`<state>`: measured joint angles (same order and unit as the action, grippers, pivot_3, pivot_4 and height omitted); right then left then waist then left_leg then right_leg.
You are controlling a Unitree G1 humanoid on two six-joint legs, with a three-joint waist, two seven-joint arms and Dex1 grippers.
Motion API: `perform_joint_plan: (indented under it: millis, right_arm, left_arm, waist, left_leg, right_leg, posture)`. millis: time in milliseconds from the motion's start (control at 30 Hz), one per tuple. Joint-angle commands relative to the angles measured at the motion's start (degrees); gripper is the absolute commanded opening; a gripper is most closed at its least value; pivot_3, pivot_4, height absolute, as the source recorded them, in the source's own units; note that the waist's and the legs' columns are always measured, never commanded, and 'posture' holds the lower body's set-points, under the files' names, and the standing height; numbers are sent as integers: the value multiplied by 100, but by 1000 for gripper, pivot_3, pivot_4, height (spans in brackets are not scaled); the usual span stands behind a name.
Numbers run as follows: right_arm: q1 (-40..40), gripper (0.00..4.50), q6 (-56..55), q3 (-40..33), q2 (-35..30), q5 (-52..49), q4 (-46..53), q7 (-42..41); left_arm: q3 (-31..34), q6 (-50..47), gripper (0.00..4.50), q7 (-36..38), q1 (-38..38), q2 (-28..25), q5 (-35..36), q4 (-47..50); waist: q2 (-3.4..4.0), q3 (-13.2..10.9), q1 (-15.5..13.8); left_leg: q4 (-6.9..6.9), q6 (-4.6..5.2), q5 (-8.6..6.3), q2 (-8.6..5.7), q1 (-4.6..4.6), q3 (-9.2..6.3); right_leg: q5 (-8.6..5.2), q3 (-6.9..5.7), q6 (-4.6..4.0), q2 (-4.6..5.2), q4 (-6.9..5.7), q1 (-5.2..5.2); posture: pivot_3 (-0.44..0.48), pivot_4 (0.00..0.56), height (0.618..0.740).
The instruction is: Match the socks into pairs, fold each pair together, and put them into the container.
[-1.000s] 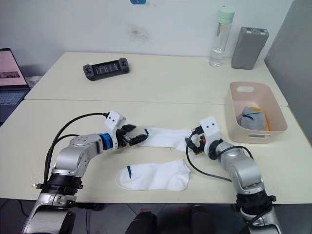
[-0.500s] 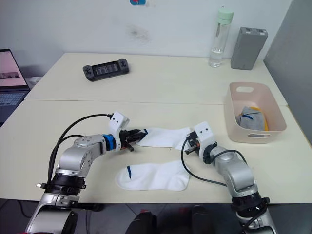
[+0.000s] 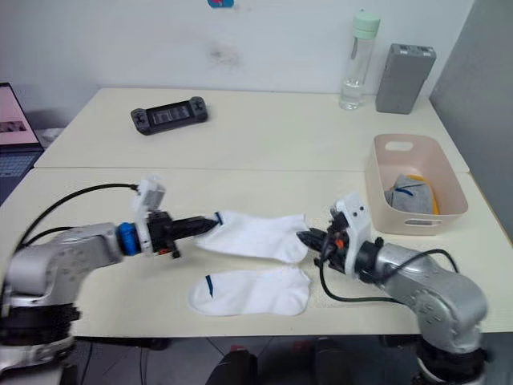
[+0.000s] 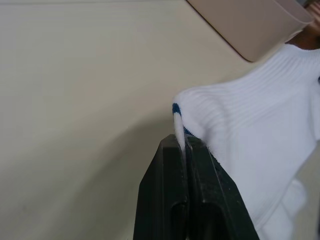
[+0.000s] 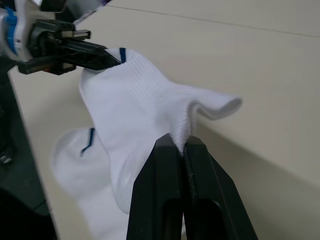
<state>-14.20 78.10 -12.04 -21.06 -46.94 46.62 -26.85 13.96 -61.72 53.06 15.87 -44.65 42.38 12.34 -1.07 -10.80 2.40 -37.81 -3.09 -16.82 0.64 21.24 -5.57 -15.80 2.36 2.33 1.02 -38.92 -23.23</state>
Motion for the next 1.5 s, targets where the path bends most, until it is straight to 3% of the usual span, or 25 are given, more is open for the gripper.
perform_joint_plan:
  millis: [33, 167, 300, 467, 967, 1000, 1133, 1300, 1400, 1433, 1500]
  right_arm:
    - [187, 0, 388, -325, 7, -848, 468, 132]
    - [543, 0, 437, -176, -105, -1133, 636, 416]
    - [745, 0, 94, 484, -326, -526, 441, 775]
    - [893, 0, -351, 1066, -597, 19, 175, 898]
    - [1144, 0, -668, 1451, -936, 289, -19, 820]
    - [1173, 230, -682, 1475, -977, 286, 12, 786]
    - [1240, 1346, -891, 1512, -1099, 414, 124, 769]
    - [1177, 3216, -1087, 1342, -1153, 307, 257, 677]
    - [1237, 4287, -1193, 1261, -1215, 197, 348, 554]
    - [1269, 4500, -1239, 1243, -1228, 181, 366, 530]
    - [1322, 4500, -1322, 1226, -1231, 177, 369, 521]
  left_arm:
    - [235, -306, 21, 125, -375, -203, 437, 431]
    - [295, -230, 21, -153, -912, -99, 497, 781]
    - [118, 336, 21, -524, -1646, 226, 156, 1177]
    - [-35, 852, 21, -905, -2005, 623, -140, 1240]
    - [-365, 1065, 21, -744, -2365, 352, -247, 1303]
    - [-399, 1097, 6, -702, -2389, 312, -270, 1320]
    - [-427, 1398, 898, -542, -2579, 210, -354, 1508]
    - [-37, 1664, 2525, -297, -2604, 148, -68, 1648]
    - [285, 1353, 3445, -33, -2676, -159, 269, 1513]
    - [431, 1124, 3744, -61, -2623, -242, 441, 1355]
    - [593, 866, 3744, -104, -2538, -352, 623, 1142]
  waist:
    - [1, -1, -3]
    - [0, -1, -17]
    - [0, -1, -25]
    - [0, -1, -54]
    - [0, -1, -54]
    - [0, -1, -54]
    - [0, -1, -52]
    - [0, -1, -56]
    - [-1, -2, -53]
    - [-1, -2, -53]
    - [-1, -2, -52]
  left_leg:
    - [0, 0, 0, 0, 0, 1]
    - [-1, 0, 0, 2, -1, 3]
    - [1, -2, 0, 3, -10, 16]
    - [1, -3, 0, 5, -12, 17]
    - [2, -2, 0, 4, -10, 19]
    - [2, -2, 0, 4, -10, 20]
    - [4, -2, -1, 4, -9, 21]
    - [4, -3, -1, 6, -9, 20]
    - [4, -3, -1, 7, -8, 18]
    - [6, -2, -1, 7, -9, 19]
    - [7, -2, -1, 7, -9, 18]
  right_leg:
    - [-1, 0, 0, 0, 0, 0]
    - [-10, 1, 11, 0, 2, 0]
    - [-18, 14, 20, 3, 4, 2]
    - [-20, 13, 21, 2, 4, 2]
    - [-24, 13, 22, 1, 7, 1]
    - [-24, 14, 22, 1, 7, 1]
    - [-25, 14, 22, 1, 10, 1]
    - [-25, 13, 21, 1, 11, 1]
    - [-28, 9, 18, 0, 11, 1]
    - [-29, 9, 16, -1, 12, 1]
    - [-31, 7, 15, -1, 11, 0]
  posture:
    - [0, 150, 740]
    - [0, 150, 740]
    - [0, 150, 740]
    - [0, 150, 740]
    - [0, 150, 740]
    - [0, 150, 740]
    - [0, 150, 740]
    - [0, 150, 740]
    - [0, 150, 740]
    - [0, 150, 740]
    - [0, 150, 740]
